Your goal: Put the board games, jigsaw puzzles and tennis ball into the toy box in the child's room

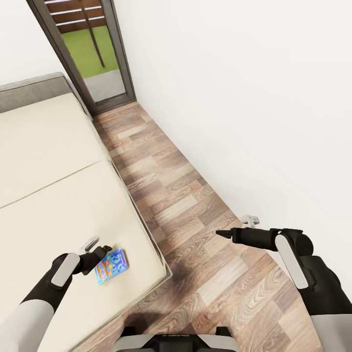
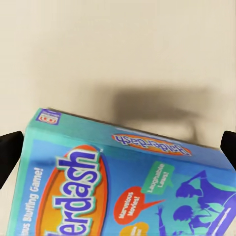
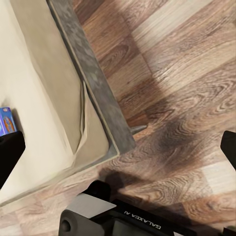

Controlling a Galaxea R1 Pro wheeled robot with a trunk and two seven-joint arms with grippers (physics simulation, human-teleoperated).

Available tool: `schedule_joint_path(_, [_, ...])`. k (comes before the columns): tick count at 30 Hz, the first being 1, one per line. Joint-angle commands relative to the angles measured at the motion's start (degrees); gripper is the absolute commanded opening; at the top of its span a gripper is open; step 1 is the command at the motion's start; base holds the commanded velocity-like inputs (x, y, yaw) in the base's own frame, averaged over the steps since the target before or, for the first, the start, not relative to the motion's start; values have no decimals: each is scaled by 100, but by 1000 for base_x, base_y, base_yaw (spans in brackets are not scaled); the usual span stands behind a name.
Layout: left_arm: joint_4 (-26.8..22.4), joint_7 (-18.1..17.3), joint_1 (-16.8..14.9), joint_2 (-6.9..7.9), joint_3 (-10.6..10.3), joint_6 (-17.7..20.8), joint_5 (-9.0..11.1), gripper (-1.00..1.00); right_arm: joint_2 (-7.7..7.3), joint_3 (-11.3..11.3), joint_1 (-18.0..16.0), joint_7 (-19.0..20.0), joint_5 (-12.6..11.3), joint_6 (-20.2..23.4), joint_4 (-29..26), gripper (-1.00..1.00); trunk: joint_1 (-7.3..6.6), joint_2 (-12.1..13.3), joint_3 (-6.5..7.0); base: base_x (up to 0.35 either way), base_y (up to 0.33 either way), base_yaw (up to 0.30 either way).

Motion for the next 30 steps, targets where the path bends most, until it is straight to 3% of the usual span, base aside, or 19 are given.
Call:
schedule_joint_path(1, [-11,51,-1,-1,7,23,62,100,-3,2,-3,58,60,13,-3,100,0,-3,-4,-82,-42,-7])
schedule_joint_path(20, [-11,52,-2,-1,18,23,66,100,-1,2,-3,58,60,13,-3,100,0,-3,-4,-190,-109,-2])
schedule_joint_path(30, [-11,52,4,-1,20,23,66,100,-1,2,-3,58,60,13,-3,100,0,-3,-4,-68,-33,0])
